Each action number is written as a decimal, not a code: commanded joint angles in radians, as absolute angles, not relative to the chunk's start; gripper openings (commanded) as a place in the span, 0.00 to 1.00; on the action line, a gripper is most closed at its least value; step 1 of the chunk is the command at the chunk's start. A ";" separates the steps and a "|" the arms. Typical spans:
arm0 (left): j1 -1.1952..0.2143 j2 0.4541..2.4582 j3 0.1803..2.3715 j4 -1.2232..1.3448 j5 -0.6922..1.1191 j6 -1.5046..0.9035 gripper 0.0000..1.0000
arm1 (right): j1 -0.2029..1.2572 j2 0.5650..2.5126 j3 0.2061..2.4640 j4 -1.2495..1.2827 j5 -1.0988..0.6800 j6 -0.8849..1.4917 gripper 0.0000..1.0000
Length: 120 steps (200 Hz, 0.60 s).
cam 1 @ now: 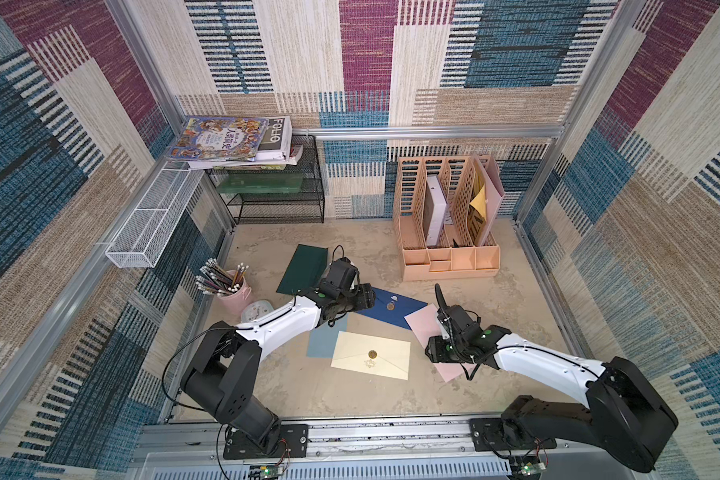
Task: Open the envelope
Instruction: Move the envelope to the center of the board.
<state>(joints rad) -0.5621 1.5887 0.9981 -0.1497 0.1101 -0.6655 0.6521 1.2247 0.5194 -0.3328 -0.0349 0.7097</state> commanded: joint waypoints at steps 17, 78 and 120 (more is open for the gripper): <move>-0.561 1.622 1.027 -0.128 0.139 -0.647 0.76 | 0.650 1.154 0.449 -0.472 -0.040 0.811 0.55; -0.561 1.669 1.048 -0.106 0.176 -0.653 0.76 | 0.619 0.925 0.404 -0.631 0.048 0.892 0.53; -0.561 1.650 1.029 -0.102 0.172 -0.657 0.76 | 0.534 0.871 0.378 -0.565 0.072 0.860 0.55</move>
